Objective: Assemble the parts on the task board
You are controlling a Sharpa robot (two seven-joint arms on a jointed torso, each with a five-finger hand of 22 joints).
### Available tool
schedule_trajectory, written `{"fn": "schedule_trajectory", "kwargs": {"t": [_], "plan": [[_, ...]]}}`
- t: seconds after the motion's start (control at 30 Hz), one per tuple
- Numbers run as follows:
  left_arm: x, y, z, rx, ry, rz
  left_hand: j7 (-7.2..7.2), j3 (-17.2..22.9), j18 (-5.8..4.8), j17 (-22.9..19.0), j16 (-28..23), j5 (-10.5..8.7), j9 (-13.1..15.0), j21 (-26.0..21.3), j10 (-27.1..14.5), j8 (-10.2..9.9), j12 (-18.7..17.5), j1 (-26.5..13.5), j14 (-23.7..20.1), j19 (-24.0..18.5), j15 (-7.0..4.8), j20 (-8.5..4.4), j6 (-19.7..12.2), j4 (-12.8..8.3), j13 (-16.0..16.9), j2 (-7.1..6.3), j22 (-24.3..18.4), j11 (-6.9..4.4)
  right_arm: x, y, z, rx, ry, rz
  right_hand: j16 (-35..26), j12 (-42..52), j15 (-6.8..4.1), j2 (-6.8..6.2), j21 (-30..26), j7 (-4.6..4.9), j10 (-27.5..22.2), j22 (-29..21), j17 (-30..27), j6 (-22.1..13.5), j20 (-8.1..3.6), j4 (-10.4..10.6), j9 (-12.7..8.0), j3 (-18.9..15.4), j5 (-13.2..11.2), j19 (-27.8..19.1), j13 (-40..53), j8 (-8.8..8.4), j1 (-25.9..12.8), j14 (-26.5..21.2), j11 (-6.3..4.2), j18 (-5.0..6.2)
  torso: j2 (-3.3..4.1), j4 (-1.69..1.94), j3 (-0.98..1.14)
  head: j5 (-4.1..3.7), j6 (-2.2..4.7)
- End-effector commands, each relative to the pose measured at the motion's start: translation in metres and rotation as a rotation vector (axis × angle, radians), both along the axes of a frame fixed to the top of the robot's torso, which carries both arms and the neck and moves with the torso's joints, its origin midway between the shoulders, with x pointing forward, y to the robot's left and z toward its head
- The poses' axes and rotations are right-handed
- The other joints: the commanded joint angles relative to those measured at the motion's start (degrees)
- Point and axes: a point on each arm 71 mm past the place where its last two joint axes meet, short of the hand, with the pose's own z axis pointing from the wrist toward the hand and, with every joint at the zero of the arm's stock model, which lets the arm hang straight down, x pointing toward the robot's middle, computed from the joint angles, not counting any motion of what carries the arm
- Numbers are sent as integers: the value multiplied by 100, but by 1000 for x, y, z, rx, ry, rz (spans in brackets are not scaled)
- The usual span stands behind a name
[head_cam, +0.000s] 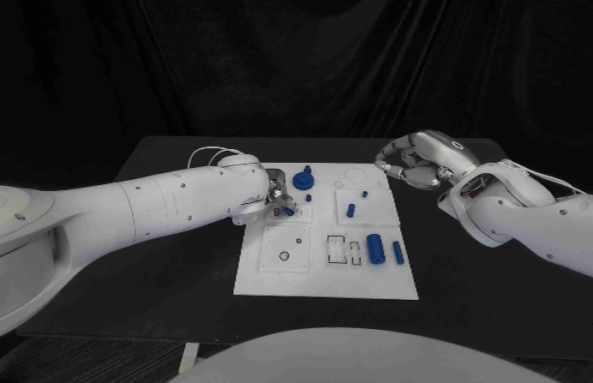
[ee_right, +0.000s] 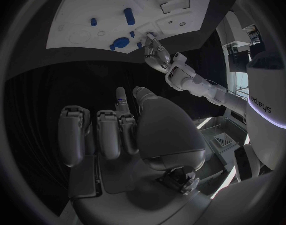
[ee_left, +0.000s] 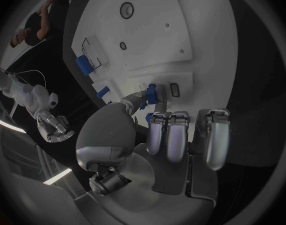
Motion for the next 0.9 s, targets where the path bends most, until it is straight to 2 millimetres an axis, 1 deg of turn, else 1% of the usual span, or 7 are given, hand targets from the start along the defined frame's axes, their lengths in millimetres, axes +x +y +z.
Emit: {"fn": "schedule_trajectory", "kwargs": {"t": [0.03,0.27,0.43,0.57,0.7,0.9], "plan": [[-1,0,0,-13,-13,9,-5,-10,55,1510,15,-17,11,-26,596,-35,20,41,595,207,6,-1,27,-42,1507,38,1209,15,0,-2,-2,-4,8,-18,-25,20,36,2,-18,-2,601,1263,728,36,25,0,-8,34,34,287,1510,-17,50,452,29,41,-1,1,0,-1,1],[-1,2,1,-24,-30,19,-8,-9,57,1510,15,-9,15,-30,596,-36,20,57,595,204,5,-1,32,-57,1507,29,1206,13,1,-2,-2,-4,7,-20,-25,20,36,2,-18,-2,601,1263,728,36,25,0,-8,34,34,287,1510,-17,50,452,29,41,-5,2,1,11,1],[-1,3,1,-22,-27,18,-8,-10,58,1510,15,-6,16,-35,596,-37,20,60,595,199,5,-1,33,-59,1507,27,1202,13,1,-2,-2,-5,8,-19,-33,20,40,-5,-29,3,601,1259,711,42,28,14,-11,38,25,283,1510,-33,43,449,34,43,-3,-2,-1,34,1],[-1,4,1,-22,-28,20,-8,-10,58,1510,15,-6,16,-35,596,-37,20,60,595,199,5,-1,33,-59,1507,27,1202,13,1,-2,-2,-5,9,-20,-33,20,40,-5,-32,3,601,1258,711,41,28,14,-12,39,25,282,1510,-35,44,449,34,44,-6,-1,1,20,1],[0,4,1,-22,-27,18,-8,-9,61,1510,15,-3,16,-42,596,-38,20,63,595,192,4,-1,34,-60,1507,28,1197,13,1,-2,-3,-6,11,-20,-33,20,40,-5,-32,3,601,1258,711,41,28,14,-12,39,25,282,1510,-35,44,449,34,44,1,-1,1,30,1],[0,1,1,-21,-20,8,-8,-7,61,1510,15,-1,17,-42,596,-39,20,67,595,192,4,-1,34,-61,1507,29,1197,13,1,-1,-3,-6,11,-19,-33,20,40,-5,-32,3,601,1258,711,41,28,14,-12,39,25,282,1510,-35,44,449,34,44,-2,-2,0,24,1]]}}
